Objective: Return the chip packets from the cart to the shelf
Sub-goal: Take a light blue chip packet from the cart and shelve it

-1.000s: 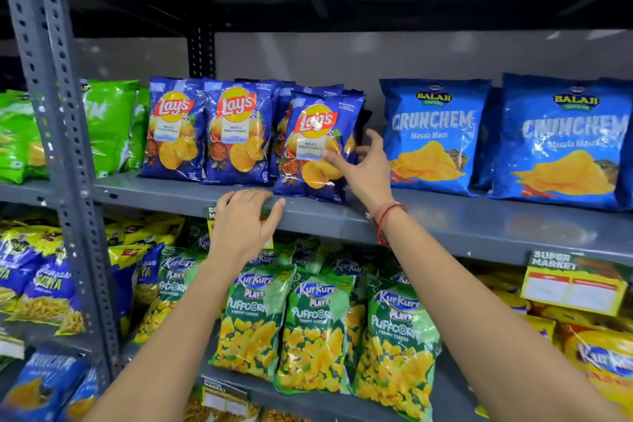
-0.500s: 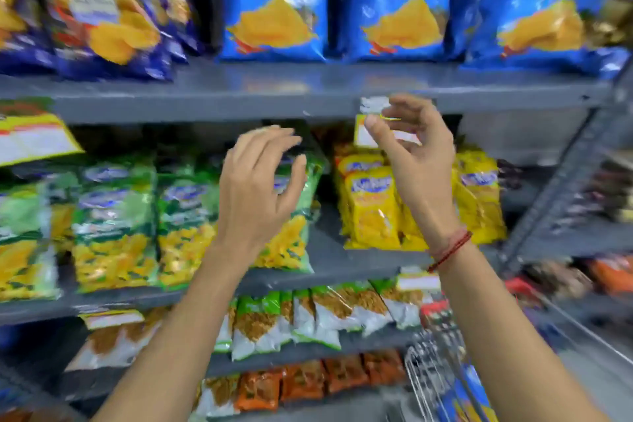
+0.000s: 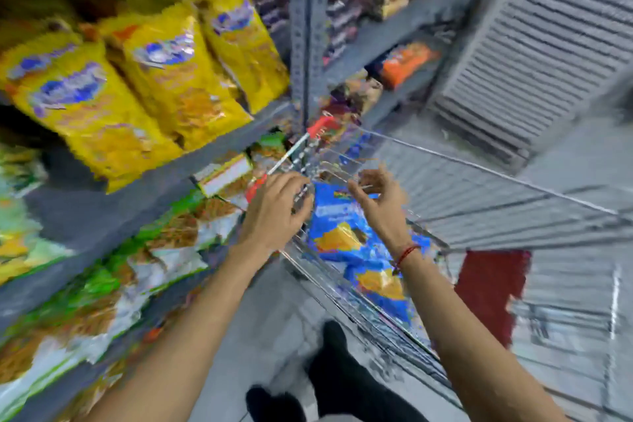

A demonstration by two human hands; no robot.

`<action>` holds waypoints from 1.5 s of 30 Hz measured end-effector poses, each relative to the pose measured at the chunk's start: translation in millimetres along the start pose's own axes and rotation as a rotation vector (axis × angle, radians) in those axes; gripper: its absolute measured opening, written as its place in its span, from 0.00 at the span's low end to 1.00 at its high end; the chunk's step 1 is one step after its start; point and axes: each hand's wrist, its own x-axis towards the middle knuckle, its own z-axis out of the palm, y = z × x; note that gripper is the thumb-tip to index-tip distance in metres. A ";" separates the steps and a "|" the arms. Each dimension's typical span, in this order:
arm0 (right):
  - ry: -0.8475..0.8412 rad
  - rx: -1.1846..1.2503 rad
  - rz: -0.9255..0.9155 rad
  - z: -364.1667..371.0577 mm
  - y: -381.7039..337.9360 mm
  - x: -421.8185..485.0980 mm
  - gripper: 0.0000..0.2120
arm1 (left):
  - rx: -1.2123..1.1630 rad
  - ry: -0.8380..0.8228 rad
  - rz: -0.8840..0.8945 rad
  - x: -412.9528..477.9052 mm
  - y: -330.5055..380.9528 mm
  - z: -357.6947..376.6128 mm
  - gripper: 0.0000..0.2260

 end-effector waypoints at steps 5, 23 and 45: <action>0.053 -0.088 0.318 -19.5 96.4 -0.5 0.14 | -0.090 -0.323 -0.204 18.9 -4.7 78.7 0.17; -0.099 -0.071 0.635 43.0 258.8 88.3 0.47 | -0.358 -0.884 -1.078 40.2 -118.3 265.1 0.41; 0.079 0.430 0.405 -37.9 101.0 66.8 0.26 | -0.623 -0.565 -0.734 65.1 -34.3 125.2 0.46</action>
